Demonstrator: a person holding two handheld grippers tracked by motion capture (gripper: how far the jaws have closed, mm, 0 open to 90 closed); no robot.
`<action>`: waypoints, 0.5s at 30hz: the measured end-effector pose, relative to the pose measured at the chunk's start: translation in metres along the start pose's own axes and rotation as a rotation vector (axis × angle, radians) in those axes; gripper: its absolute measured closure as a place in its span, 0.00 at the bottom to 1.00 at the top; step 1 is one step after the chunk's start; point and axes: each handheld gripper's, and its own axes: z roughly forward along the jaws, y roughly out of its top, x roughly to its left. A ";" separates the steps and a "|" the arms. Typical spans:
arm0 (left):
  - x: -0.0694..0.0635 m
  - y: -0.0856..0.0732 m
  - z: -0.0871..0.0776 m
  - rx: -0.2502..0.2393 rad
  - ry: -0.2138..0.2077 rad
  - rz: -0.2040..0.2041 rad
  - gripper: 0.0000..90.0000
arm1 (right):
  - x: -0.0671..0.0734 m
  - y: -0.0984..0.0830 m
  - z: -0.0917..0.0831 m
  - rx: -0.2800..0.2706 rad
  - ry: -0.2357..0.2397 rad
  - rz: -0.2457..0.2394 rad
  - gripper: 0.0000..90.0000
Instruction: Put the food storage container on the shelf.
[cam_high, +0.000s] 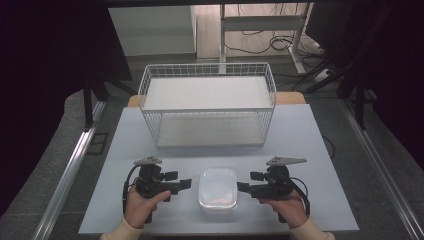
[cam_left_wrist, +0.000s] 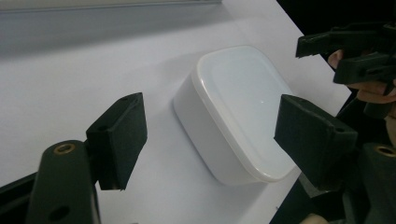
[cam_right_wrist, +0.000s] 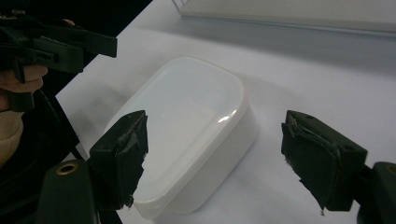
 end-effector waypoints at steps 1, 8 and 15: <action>0.001 0.000 0.001 0.000 -0.014 -0.015 0.28 | 0.001 0.000 0.003 0.006 0.002 0.013 0.26; 0.005 -0.003 0.014 0.027 -0.071 -0.074 0.29 | 0.003 -0.003 0.015 0.032 0.018 0.055 0.30; 0.007 -0.005 0.028 0.051 -0.126 -0.109 0.31 | 0.002 -0.007 0.022 0.055 0.027 0.094 0.34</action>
